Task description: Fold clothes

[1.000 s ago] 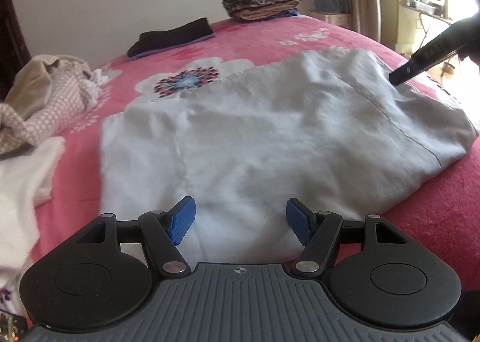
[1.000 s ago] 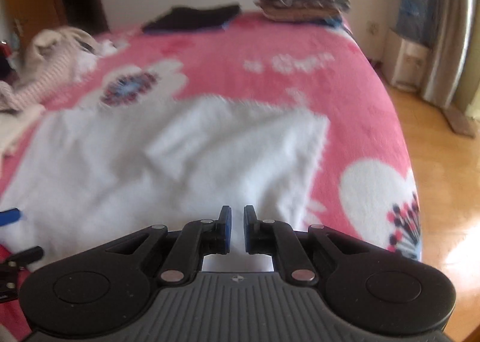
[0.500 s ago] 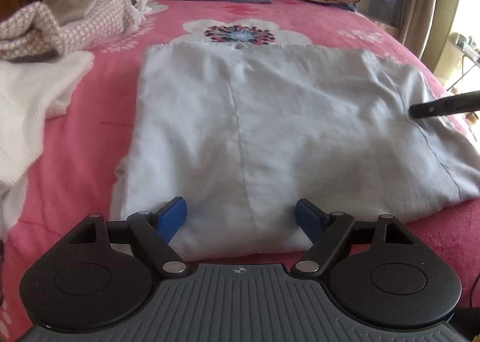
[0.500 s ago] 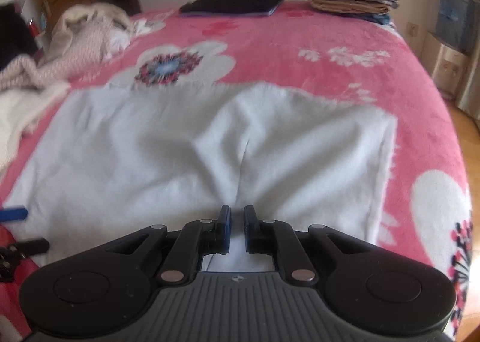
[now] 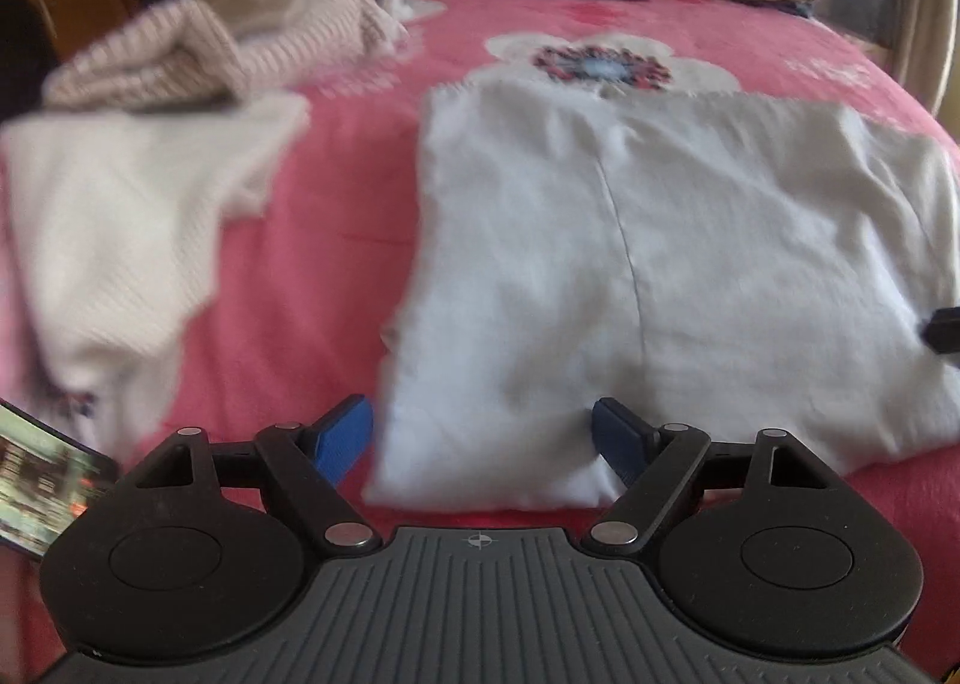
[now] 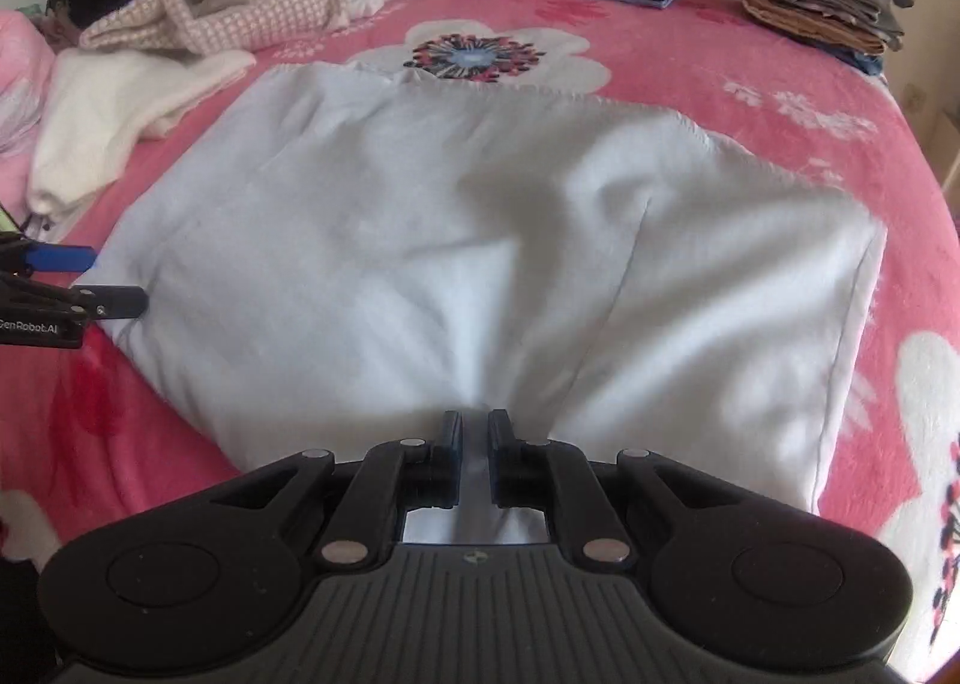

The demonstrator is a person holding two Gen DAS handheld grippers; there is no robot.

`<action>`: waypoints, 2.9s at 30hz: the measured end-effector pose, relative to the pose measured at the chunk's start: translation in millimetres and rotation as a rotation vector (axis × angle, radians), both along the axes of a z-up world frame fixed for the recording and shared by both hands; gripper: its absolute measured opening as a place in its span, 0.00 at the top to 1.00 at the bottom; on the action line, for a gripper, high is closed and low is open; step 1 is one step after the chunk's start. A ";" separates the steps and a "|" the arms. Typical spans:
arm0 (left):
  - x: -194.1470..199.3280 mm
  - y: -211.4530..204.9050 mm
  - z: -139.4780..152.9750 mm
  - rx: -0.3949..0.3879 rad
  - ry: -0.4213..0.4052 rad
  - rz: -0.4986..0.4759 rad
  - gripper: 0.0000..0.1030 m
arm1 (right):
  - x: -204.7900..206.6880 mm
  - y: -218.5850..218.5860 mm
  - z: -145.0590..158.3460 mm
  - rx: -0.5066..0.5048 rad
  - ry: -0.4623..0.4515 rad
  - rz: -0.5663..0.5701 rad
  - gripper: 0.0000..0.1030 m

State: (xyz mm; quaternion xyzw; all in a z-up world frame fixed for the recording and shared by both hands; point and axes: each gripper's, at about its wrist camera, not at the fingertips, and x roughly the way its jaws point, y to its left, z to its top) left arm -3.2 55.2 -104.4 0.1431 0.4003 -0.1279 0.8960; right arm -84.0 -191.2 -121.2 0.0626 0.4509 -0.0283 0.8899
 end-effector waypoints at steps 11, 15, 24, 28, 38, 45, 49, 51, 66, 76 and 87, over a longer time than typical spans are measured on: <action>-4.9 -19.2 43.0 -0.068 0.007 0.045 0.07 | -38.1 -0.6 53.3 0.121 -0.129 -0.089 0.61; -7.1 -50.4 47.7 -0.076 0.025 0.031 0.04 | -46.5 -6.5 58.7 0.141 -0.115 -0.155 0.56; -7.6 -84.1 39.5 -0.058 0.096 0.026 0.01 | -61.2 -18.6 66.2 0.097 -0.127 -0.254 0.29; -6.8 -90.5 35.2 -0.034 0.112 0.047 0.01 | -63.0 -27.0 62.2 0.106 -0.124 -0.291 0.24; -9.9 -108.0 22.2 0.093 0.092 0.011 0.01 | -54.5 -26.2 41.9 0.085 -0.075 -0.318 0.09; -9.7 -114.2 12.5 0.113 0.136 -0.009 0.00 | -48.5 -17.4 40.0 0.034 -0.058 -0.312 0.04; -8.7 -114.2 8.0 0.110 0.156 -0.005 0.00 | -45.9 -14.8 41.1 0.004 -0.056 -0.320 0.03; -7.9 -113.4 6.8 0.110 0.161 -0.004 0.00 | -44.7 -14.0 40.4 -0.001 -0.051 -0.325 0.02; 1.5 -104.4 -3.7 0.097 0.196 0.004 0.00 | -30.9 -5.4 35.5 -0.046 -0.036 -0.288 0.01; 6.0 -96.0 -13.3 0.050 0.212 0.001 0.00 | -28.1 -0.7 35.4 -0.089 -0.062 -0.245 0.03; 1.0 -97.0 -15.9 0.071 0.166 -0.048 0.00 | -24.2 5.6 33.4 -0.130 -0.057 -0.215 0.17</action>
